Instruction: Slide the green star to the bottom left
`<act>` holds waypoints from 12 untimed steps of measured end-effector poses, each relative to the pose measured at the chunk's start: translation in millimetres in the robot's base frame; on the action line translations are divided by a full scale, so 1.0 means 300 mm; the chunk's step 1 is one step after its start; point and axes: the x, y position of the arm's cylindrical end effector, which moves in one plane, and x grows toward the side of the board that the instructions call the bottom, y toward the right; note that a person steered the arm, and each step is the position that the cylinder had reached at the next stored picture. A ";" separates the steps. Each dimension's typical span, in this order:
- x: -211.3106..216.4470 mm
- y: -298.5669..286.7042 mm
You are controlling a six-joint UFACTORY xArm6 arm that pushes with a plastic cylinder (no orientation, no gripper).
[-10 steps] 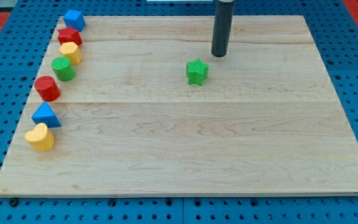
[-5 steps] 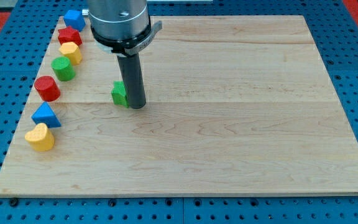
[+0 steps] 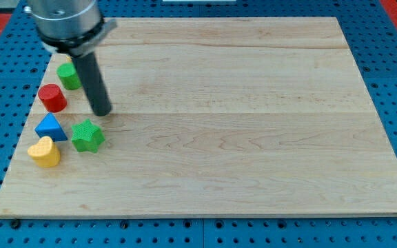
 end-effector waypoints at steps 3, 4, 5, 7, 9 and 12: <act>0.267 0.121; 0.276 0.326; 0.359 0.418; 0.368 0.170; 0.368 0.162; 0.419 0.063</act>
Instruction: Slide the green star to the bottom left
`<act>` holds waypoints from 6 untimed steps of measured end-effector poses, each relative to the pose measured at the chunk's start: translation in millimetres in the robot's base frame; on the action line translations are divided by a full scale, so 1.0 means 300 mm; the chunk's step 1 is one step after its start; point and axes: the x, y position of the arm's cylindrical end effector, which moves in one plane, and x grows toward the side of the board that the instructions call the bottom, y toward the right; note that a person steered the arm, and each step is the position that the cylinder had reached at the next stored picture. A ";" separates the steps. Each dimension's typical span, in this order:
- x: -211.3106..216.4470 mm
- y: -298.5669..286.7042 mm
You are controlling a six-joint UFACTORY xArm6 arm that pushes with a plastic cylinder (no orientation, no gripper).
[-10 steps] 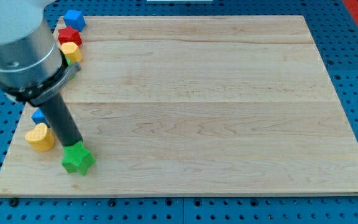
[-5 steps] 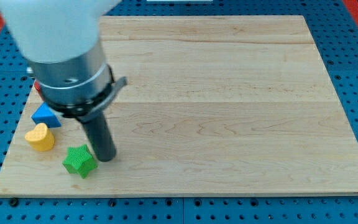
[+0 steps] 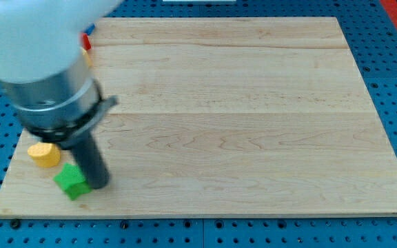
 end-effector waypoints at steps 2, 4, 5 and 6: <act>-0.012 -0.174; -0.012 -0.190; -0.012 -0.182; -0.012 -0.182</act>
